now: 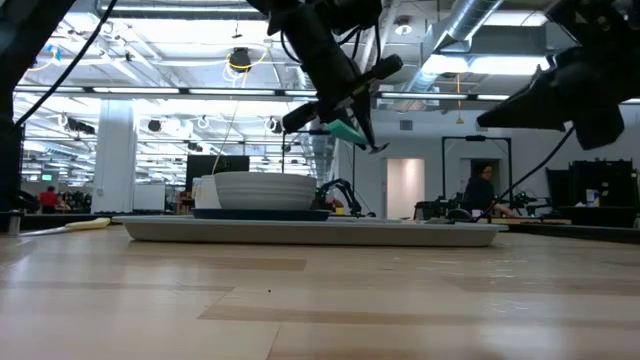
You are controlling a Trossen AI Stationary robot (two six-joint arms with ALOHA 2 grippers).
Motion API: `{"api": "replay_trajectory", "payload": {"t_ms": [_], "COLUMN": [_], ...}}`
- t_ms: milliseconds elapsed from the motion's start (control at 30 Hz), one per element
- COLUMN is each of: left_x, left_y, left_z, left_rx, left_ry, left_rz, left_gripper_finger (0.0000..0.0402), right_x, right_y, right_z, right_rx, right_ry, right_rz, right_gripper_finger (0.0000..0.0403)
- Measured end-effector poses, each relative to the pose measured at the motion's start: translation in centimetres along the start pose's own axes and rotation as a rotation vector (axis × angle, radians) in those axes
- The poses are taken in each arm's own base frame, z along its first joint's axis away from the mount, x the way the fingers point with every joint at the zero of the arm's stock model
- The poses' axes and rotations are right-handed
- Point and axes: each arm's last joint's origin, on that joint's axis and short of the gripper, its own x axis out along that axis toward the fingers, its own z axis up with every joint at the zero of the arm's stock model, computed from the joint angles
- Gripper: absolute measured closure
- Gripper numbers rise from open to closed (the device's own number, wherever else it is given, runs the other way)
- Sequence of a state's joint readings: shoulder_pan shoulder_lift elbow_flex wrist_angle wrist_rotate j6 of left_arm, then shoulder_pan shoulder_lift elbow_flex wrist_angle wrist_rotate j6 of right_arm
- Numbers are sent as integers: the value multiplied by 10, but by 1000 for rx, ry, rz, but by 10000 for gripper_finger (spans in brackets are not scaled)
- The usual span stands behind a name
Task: Set up tray
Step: Put the green spoon on the black napkin to the left of the orange fork
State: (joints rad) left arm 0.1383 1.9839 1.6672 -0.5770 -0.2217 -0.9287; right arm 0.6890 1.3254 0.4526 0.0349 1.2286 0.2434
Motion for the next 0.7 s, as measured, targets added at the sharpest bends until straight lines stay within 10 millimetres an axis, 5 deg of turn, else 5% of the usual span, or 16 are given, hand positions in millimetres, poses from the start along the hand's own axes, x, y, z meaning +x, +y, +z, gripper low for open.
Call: {"api": "replay_trajectory", "payload": {"t_ms": [167, 367, 700], "left_x": [-1, -1, -1], "left_y": [-3, -3, -1], "left_z": [-4, -5, -9], "left_rx": [-17, -22, -68], "left_ry": [42, 84, 121], "left_rz": [-33, -60, -34], "left_gripper_finger": [364, 364, 364], "right_x": [0, -5, -10], "right_y": [3, 12, 4], "right_z": [-2, 5, 17], "right_rx": [-158, -103, -170], "right_ry": [21, 31, -67], "right_rz": [88, 535, 553], "right_gripper_finger": [400, 400, 400]}}
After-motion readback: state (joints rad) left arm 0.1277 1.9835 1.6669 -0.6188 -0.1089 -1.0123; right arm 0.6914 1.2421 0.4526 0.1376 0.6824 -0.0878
